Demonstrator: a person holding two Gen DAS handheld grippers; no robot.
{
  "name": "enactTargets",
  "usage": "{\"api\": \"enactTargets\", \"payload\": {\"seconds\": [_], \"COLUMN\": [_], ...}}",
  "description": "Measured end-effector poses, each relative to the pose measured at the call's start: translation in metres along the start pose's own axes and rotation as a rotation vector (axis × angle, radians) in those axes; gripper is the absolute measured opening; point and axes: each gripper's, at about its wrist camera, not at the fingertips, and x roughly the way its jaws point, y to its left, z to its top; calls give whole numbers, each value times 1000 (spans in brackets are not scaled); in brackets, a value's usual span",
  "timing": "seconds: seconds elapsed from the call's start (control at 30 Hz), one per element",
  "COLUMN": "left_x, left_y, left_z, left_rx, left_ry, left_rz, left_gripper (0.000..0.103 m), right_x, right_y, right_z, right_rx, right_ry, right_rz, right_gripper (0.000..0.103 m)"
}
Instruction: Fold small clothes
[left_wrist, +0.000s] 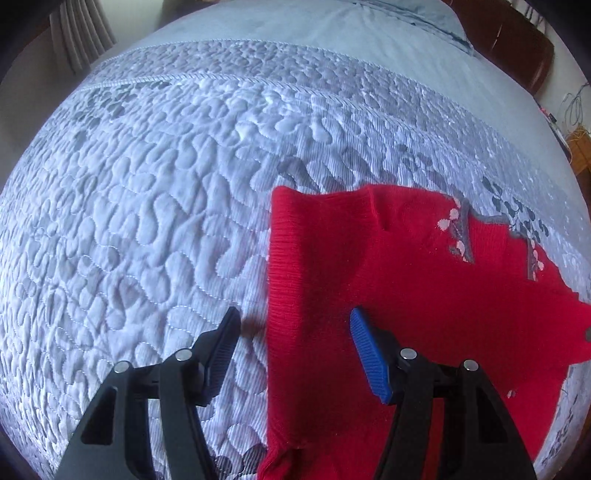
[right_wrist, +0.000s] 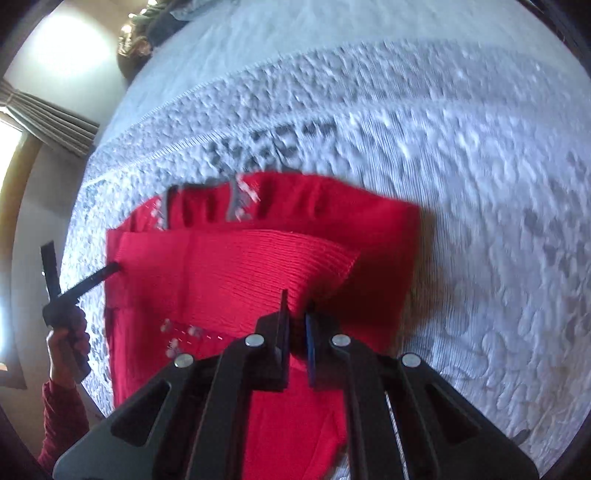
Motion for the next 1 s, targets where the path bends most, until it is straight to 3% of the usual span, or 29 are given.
{"api": "enactTargets", "payload": {"seconds": [0.1, 0.23, 0.37, 0.43, 0.53, 0.57, 0.6, 0.8, 0.93, 1.0], "left_x": [8, 9, -2, -10, -9, -6, -3, 10, 5, -6], "left_y": [-3, -11, -17, -22, -31, -33, -32, -19, -12, -7], "left_z": [3, 7, 9, 5, -2, -4, -6, -10, -12, -15], "left_rx": [8, 63, 47, 67, 107, 118, 120, 121, 88, 69], "left_ry": [7, 15, 6, -12, -14, -12, -7, 2, 6, 2], "left_rz": [22, 54, 25, 25, 61, 77, 85, 92, 65, 57], "left_gripper": [63, 62, 49, 50, 51, 51, 54, 66, 66, 66], "right_x": [26, 36, 20, 17, 21, 22, 23, 31, 21, 6], "right_y": [-12, -19, -24, -27, -34, -35, -35, -43, -39, -37], "right_z": [-9, -20, -30, -34, -40, -42, -41, -44, -50, -61], "right_rx": [18, 3, 0, 8, 36, 39, 44, 84, 62, 44], "right_ry": [34, 34, 20, 33, 55, 55, 54, 66, 35, 17], "right_rz": [-50, -44, -3, 23, 61, 58, 63, 54, 33, 17], "right_gripper": [7, 11, 33, 32, 16, 5, 4, 4, 5, 16]}}
